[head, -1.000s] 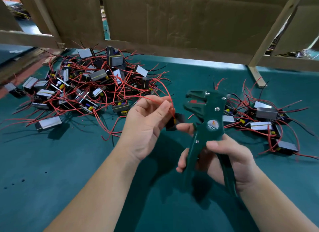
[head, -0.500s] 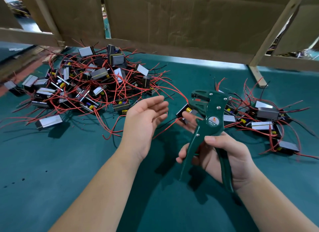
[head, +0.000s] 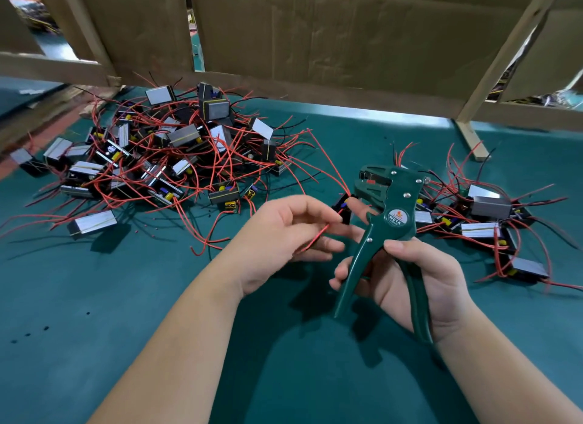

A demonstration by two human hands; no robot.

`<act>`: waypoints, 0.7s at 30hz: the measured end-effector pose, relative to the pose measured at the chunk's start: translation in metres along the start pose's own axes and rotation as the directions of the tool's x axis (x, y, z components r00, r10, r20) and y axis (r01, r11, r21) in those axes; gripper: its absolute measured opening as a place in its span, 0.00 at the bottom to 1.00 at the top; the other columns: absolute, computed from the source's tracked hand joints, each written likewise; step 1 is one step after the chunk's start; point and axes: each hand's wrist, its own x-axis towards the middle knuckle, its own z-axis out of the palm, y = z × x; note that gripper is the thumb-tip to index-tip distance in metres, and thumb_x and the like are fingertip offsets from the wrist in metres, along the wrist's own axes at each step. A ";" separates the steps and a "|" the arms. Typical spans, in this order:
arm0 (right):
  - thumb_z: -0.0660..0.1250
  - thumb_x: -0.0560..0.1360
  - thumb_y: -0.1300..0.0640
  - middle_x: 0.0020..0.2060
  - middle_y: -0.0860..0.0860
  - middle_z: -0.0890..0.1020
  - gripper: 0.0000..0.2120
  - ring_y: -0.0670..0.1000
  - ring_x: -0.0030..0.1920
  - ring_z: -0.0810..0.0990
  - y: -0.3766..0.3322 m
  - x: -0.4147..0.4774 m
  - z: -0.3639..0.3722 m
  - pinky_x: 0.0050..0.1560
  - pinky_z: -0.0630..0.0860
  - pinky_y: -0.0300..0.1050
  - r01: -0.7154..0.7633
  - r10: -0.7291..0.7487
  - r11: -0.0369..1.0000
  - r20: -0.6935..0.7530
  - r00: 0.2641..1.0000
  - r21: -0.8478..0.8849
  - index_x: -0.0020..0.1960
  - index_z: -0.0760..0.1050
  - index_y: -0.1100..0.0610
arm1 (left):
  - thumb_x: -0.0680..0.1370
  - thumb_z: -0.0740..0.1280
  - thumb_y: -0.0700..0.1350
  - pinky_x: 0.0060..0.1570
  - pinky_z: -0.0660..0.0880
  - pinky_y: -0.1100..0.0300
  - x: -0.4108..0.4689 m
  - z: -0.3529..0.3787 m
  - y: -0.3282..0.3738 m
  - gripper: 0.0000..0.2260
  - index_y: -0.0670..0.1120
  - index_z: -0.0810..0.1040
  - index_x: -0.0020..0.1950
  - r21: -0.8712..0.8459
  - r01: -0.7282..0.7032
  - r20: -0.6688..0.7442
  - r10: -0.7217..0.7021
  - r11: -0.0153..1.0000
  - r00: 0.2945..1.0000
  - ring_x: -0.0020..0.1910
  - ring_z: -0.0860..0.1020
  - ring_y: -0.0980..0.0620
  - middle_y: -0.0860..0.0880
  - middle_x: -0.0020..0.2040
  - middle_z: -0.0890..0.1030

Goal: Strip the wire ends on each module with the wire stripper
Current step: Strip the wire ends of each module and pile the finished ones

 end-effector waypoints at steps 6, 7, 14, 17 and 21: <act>0.78 0.59 0.55 0.51 0.62 0.81 0.33 0.62 0.38 0.81 -0.004 -0.001 -0.001 0.44 0.78 0.61 -0.060 0.059 0.998 0.046 0.997 0.006 0.62 0.78 0.60 | 0.74 0.66 0.30 0.52 0.76 0.63 -0.005 0.006 0.001 0.14 0.42 0.80 0.56 0.036 -0.233 0.096 0.228 0.972 0.969 0.51 0.83 0.51 0.49 0.50 0.85; 0.78 0.59 0.55 0.53 0.62 0.81 0.32 0.62 0.38 0.81 -0.005 -0.001 -0.001 0.44 0.78 0.61 -0.077 0.077 0.997 0.060 0.995 0.005 0.62 0.78 0.60 | 0.73 0.68 0.33 0.50 0.77 0.64 -0.005 0.008 0.001 0.13 0.42 0.80 0.56 0.022 -0.267 0.054 0.265 0.964 0.963 0.47 0.84 0.52 0.50 0.48 0.85; 0.75 0.64 0.55 0.59 0.70 0.76 0.31 0.62 0.40 0.81 -0.004 -0.003 0.001 0.47 0.78 0.61 -0.202 0.205 0.979 0.212 0.956 -0.036 0.64 0.73 0.65 | 0.75 0.67 0.46 0.54 0.73 0.64 0.002 -0.004 0.000 0.07 0.53 0.85 0.45 0.134 -0.445 -0.174 0.463 0.886 0.869 0.53 0.79 0.56 0.53 0.48 0.83; 0.75 0.63 0.53 0.50 0.68 0.81 0.31 0.61 0.40 0.81 -0.002 -0.002 -0.001 0.46 0.78 0.58 -0.197 0.198 0.980 0.175 0.965 -0.019 0.61 0.76 0.68 | 0.76 0.63 0.51 0.54 0.75 0.62 0.001 -0.005 0.002 0.11 0.52 0.85 0.47 -0.066 -0.381 -0.171 0.365 0.922 0.915 0.48 0.82 0.52 0.52 0.38 0.83; 0.78 0.58 0.55 0.52 0.66 0.82 0.31 0.60 0.37 0.81 -0.010 -0.002 -0.005 0.43 0.79 0.57 -0.139 0.134 0.988 0.065 0.989 0.071 0.58 0.79 0.64 | 0.76 0.61 0.50 0.43 0.75 0.66 0.000 -0.006 0.003 0.13 0.46 0.82 0.51 -0.071 -0.293 -0.099 0.286 0.953 0.953 0.35 0.81 0.52 0.53 0.31 0.77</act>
